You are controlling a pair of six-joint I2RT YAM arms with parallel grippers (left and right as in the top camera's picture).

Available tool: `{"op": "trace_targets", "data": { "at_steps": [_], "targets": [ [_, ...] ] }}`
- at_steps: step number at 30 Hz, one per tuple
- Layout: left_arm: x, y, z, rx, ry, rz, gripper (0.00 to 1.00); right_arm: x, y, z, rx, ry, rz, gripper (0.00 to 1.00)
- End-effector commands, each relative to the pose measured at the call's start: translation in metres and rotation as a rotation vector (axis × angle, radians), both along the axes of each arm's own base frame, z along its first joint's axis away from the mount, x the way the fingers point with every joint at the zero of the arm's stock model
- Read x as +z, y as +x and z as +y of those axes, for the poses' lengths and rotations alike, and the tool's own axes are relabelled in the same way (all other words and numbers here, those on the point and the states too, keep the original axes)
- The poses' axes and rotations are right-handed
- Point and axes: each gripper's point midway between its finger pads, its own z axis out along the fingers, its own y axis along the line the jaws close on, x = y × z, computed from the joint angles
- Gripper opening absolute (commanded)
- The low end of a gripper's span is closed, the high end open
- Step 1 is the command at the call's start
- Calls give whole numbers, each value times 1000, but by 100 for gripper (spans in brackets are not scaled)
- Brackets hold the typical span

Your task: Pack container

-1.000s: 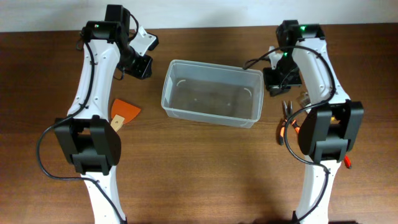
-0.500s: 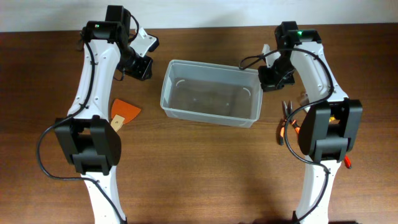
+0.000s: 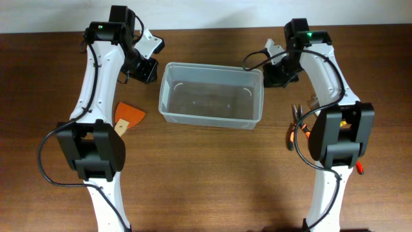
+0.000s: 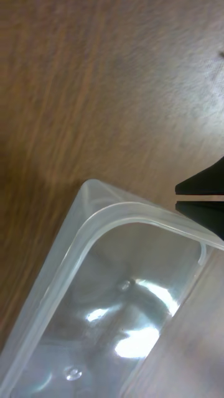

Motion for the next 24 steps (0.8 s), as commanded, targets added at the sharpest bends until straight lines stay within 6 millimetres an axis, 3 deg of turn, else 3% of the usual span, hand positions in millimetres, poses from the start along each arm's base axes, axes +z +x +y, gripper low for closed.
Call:
{"op": "trace_targets", "data": {
  "at_steps": [1, 10, 17, 24],
  "targets": [
    [-9, -3, -4, -25, -12, 25, 29, 5, 0, 22, 65, 57, -27, 5],
    [-10, -11, -6, -30, -10, 59, 29, 5, 4, 36, 102, 40, -62, 5],
    [-13, -30, -27, -87, 32, 115, 19, -1, 8, -3, -27, -52, -29, 4],
    [-16, -68, -47, -150, 103, 236, 9, -3, -2, -22, -68, -55, 27, 4]
  ]
}}
